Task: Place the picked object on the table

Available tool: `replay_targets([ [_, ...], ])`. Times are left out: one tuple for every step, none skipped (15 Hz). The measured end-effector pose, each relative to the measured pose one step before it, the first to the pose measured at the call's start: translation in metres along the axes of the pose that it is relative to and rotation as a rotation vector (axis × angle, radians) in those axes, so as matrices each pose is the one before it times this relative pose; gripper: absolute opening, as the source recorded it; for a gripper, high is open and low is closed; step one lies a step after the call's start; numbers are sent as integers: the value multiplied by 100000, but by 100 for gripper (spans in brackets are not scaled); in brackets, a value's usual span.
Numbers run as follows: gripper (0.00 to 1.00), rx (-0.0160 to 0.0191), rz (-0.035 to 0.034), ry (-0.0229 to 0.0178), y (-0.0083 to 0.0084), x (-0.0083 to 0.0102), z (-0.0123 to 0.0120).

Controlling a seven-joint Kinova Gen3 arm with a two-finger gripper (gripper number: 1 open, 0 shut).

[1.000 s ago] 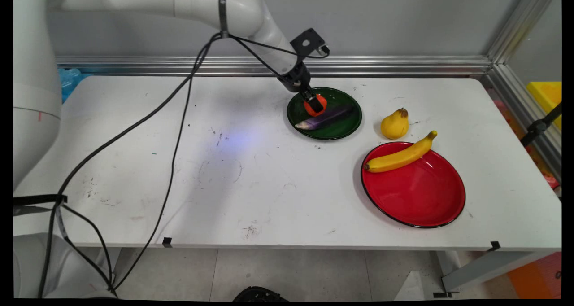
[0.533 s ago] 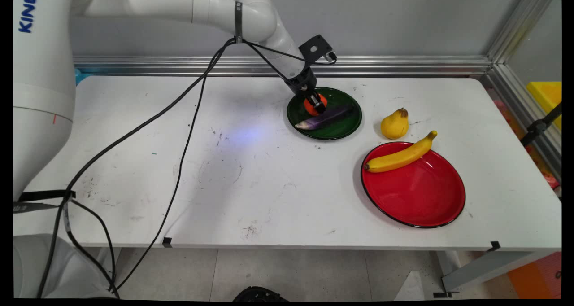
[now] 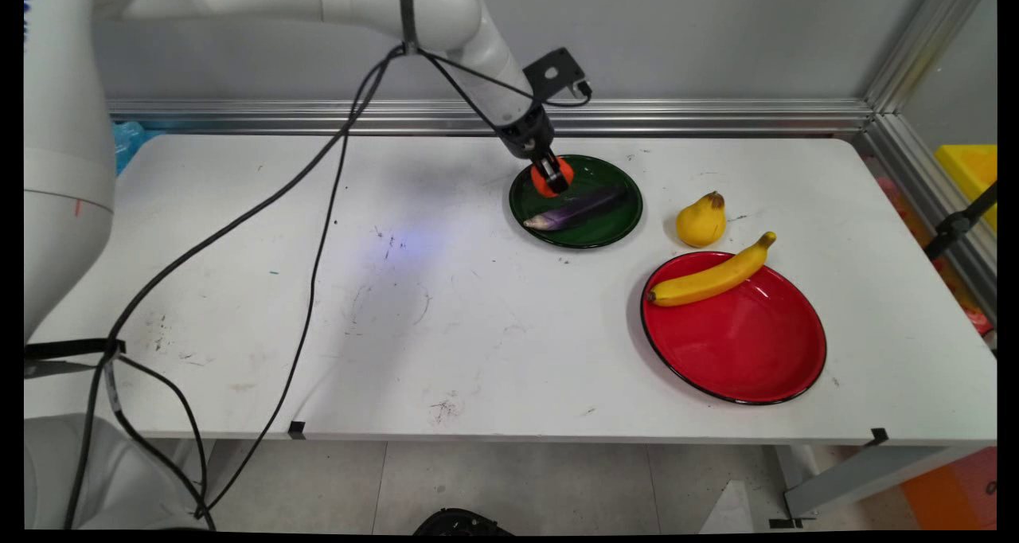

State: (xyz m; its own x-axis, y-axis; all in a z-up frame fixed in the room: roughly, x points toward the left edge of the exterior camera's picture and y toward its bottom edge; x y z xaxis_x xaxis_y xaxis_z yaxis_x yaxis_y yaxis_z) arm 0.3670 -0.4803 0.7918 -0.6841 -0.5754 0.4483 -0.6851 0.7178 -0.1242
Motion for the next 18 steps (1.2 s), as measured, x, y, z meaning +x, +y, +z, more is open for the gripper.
replay_targets([
  [0,-190,1528,209,161,117,-1103],
  [0,-314,1471,282,168,83,-1003],
  [0,-629,2021,506,275,149,-1225],
  [0,-963,2409,711,365,159,-1249],
  [0,-1178,2571,727,432,153,-1215],
  [0,-1527,3022,750,525,170,-1163],
  [0,-1624,2741,619,544,132,-901],
  [0,-2138,3399,709,707,145,-982],
  [0,-1963,3044,630,672,165,-754],
  [0,-2379,3425,704,847,235,-732],
  [0,-2172,2911,649,849,289,-582],
  [0,-2008,2362,530,825,283,-452],
  [0,-1778,1793,328,801,299,-284],
  [0,-1347,1274,184,660,266,-93],
  [0,-1247,1026,30,639,231,2],
  [0,-1367,1232,43,793,306,214],
  [0,-918,820,31,536,227,331],
  [0,-573,490,-24,339,135,259],
])
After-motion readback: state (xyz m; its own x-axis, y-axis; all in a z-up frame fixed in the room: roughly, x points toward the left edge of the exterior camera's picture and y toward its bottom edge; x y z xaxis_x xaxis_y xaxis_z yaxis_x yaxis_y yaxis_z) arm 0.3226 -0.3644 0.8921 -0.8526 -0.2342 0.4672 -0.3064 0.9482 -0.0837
